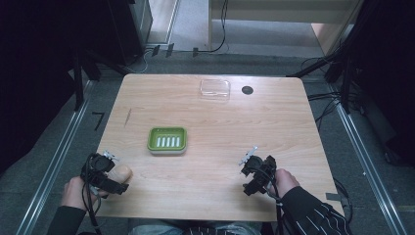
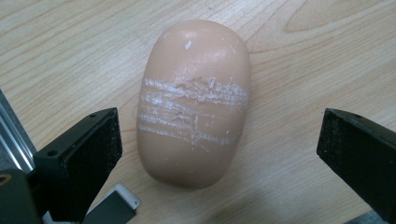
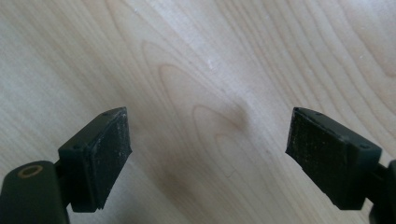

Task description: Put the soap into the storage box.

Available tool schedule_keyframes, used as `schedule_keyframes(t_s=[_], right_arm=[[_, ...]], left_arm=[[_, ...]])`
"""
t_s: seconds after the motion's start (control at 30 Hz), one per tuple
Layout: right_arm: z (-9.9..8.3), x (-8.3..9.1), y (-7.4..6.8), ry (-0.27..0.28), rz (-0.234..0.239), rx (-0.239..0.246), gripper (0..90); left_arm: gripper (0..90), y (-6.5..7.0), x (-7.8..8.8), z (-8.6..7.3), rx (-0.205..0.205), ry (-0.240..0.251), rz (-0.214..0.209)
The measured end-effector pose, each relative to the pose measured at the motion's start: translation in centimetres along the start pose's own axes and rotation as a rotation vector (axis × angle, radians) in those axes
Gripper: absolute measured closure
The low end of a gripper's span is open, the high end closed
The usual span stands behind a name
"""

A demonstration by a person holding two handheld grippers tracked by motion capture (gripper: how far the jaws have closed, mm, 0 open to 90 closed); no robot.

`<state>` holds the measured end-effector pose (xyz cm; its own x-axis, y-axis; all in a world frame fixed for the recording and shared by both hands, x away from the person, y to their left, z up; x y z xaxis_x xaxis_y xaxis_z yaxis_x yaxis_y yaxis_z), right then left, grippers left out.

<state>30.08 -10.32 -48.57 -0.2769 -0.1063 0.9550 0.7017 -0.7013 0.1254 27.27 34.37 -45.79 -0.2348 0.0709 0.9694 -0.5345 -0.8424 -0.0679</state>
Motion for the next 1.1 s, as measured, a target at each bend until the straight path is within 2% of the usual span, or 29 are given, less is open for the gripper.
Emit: schedule_keyframes(t_s=[0.1, 0.27, 0.4, 0.57, 0.77, 1.1], right_arm=[[-0.3, 0.2, 0.1, 0.001, -0.007, -0.007, 14.3], [-0.4, 0.1, 0.3, 0.003, -0.007, -0.012, 14.3], [-0.4, 0.2, 0.3, 0.003, -0.007, -0.013, 14.3], [-0.3, 0.1, 0.2, 0.000, -0.003, -0.006, 14.3], [-0.3, 0.2, 0.1, -0.002, -0.004, -0.007, 14.3], [-0.3, 0.1, 0.2, 0.000, -0.006, -0.007, 14.3]], left_arm=[[0.9, 0.1, 0.2, 0.2, -0.009, 0.021, 0.010], [0.9, 0.3, 0.2, 0.6, -0.024, 0.026, 0.014], [0.9, 0.4, 0.0, 0.9, -0.040, 0.022, 0.006], [0.9, -0.1, -0.6, 1.0, -0.048, 0.004, 0.001], [0.9, -0.8, -1.2, 1.1, -0.034, -0.005, -0.010], [1.0, -0.1, -1.9, 2.1, -0.064, -0.036, -0.007]])
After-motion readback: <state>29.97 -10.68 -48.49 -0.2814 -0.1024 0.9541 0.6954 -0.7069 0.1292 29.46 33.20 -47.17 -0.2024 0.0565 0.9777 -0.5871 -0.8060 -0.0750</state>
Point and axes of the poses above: each handheld gripper's, and its own axes: x roughly backward along the jaws, z roughly out of its top, y roughly to its right, the point moved 3 cm from there along -x, roughly forward along the jaws, and after that the axes turned 5 degrees about -x, right-handed, at the moved point
